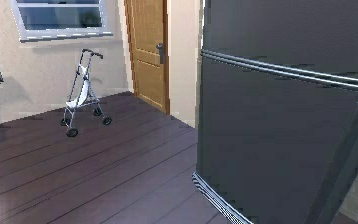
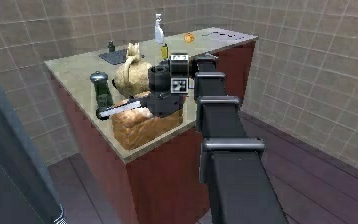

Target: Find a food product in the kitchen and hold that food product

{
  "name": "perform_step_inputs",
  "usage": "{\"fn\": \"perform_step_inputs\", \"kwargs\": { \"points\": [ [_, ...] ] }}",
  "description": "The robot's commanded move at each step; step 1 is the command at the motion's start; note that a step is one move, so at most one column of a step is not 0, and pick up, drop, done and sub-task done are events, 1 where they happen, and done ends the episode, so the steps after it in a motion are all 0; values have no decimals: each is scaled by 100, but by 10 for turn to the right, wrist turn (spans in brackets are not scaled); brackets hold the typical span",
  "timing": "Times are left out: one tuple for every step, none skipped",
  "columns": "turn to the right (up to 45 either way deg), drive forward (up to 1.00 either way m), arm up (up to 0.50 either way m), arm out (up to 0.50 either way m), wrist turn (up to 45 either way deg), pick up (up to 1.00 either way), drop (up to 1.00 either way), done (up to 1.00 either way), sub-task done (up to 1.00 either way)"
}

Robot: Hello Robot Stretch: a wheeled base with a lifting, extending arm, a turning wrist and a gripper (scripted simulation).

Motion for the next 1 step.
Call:
{"fn": "perform_step_inputs", "kwargs": {
  "points": [
    [0, 0, 0, 0, 0, 100, 0, 0, 0]
  ]
}}
